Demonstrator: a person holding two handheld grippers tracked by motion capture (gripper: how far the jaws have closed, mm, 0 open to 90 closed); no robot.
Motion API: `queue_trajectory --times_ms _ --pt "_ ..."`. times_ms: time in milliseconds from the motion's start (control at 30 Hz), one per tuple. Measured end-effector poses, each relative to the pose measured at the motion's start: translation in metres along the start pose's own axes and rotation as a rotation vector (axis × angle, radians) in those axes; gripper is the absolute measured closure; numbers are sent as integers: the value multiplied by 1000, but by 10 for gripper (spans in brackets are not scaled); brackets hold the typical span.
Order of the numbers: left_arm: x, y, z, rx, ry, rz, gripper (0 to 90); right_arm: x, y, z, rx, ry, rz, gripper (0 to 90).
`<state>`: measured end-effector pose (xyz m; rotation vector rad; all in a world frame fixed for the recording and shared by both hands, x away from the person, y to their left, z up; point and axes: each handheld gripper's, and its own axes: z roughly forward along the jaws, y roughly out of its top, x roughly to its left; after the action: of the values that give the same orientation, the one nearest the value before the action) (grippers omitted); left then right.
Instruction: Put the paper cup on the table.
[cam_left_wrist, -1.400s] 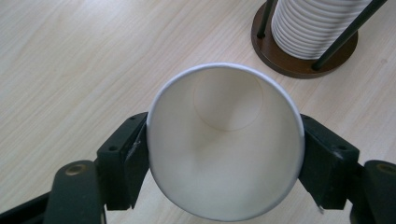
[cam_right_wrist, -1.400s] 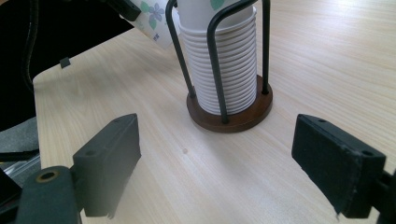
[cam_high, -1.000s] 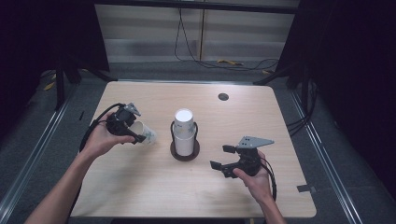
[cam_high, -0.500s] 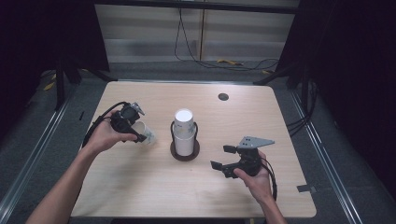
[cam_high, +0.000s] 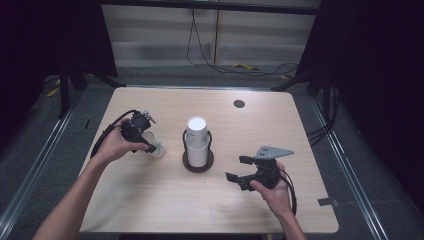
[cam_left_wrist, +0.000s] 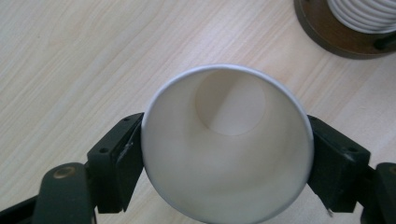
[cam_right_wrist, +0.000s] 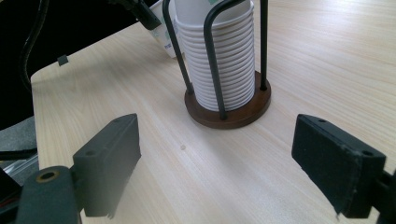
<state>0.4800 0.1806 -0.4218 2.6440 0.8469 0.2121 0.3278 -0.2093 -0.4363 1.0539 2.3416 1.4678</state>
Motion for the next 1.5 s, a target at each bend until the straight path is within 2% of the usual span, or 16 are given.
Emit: queue_trajectory --times_ms 33,100,167,200,233,333,467,767,900,1000,1100,1167,1233,1300,1400,1500 --pt "1 0 0 -9 12 2 218 0 0 0 2 0 -1 151" --pt "1 0 3 -28 13 -34 216 0 0 0 2 1 -3 151" --pt "1 0 4 -25 9 -41 210 1 0 0 4 3 -6 151" --pt "2 1 5 -24 11 -27 207 1 0 0 5 3 -7 151" --pt "1 1 6 -26 11 -38 205 1 0 0 5 3 -7 151" --pt "1 2 6 -55 0 -27 202 0 0 1 4 3 -3 151" --pt "3 0 7 -90 -4 -48 186 0 0 2 5 6 -1 150" --pt "6 -2 4 -131 -10 -50 170 0 -1 2 8 3 0 150" --pt "8 -6 2 -184 -18 -90 165 0 -1 2 8 3 -1 150" --pt "9 -9 2 -211 -26 -82 167 0 -1 2 12 3 0 150" --pt "9 -11 0 -240 -26 -107 170 -1 -1 2 11 1 2 150" --pt "9 -12 -2 -252 -23 -104 172 -1 -1 2 11 -1 0 149" --pt "6 -11 -4 -263 25 -98 173 -1 -1 2 12 0 1 149" --pt "6 -13 -6 -306 2 -106 173 -1 -1 3 13 1 1 149" --pt "6 -15 -8 -324 20 -100 172 -1 -1 3 12 0 3 149" --pt "5 -18 -11 -356 8 -103 172 -2 -2 3 9 -1 3 149"
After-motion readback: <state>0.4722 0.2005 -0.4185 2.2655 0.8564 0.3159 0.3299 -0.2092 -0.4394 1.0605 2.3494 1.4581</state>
